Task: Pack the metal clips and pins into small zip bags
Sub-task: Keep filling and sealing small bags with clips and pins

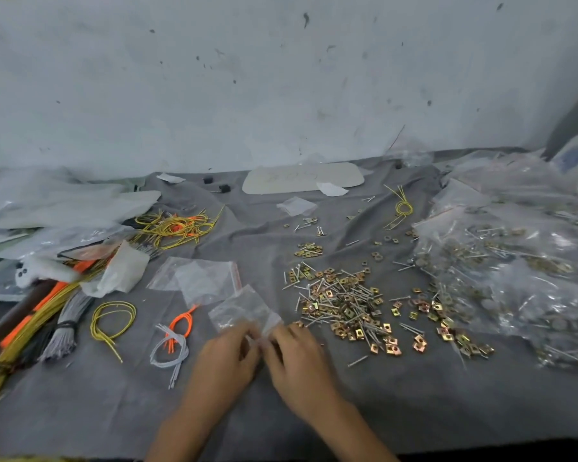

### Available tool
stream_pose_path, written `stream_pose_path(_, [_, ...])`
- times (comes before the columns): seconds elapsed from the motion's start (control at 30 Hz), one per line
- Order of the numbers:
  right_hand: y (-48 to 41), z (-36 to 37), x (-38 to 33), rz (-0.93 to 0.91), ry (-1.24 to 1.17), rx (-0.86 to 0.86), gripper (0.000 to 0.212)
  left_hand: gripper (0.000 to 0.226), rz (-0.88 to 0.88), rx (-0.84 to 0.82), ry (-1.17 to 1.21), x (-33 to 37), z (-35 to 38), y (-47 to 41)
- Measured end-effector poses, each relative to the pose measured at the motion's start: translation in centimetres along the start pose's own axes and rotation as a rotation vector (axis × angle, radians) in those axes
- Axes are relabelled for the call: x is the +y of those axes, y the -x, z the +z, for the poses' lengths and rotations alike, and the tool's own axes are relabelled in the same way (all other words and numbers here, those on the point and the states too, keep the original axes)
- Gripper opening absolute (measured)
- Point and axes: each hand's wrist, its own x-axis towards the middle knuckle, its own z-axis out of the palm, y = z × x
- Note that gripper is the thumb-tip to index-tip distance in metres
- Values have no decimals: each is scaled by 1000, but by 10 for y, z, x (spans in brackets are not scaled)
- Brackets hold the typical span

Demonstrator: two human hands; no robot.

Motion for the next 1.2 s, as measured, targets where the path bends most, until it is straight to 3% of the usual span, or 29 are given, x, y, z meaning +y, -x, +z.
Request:
stream_pose_path(0.1, [0,-2,1,-16,-66,-15,23,11,50,-18,-76,5,-3,4])
stream_pose_path(0.23, [0,-2,2,7,-191,-23,18,28,-104,-117,132,6,-9,3])
stream_pose_path(0.33, [-1,0,5,50,-243,18,5,17,-139,-145,142,7,-7,6])
stream_pose_path(0.6, [4,4,2,45,-93,96,17,16,-103,70,-37,11,3,4])
stream_pose_path(0.8, [3,0,1,-46,-84,19,29,25,-82,309,-81,15,5,8])
stream_pose_path(0.93, [0,-2,2,-65,-24,-21,35,30,91,246,-86,21,8,15])
stream_pose_path(1.1, [0,-5,3,-39,-74,-30,11,48,6,157,2,14,7,14])
stream_pose_path(1.2, [3,-5,3,-26,-113,-14,15,46,-2,136,4,14,7,16])
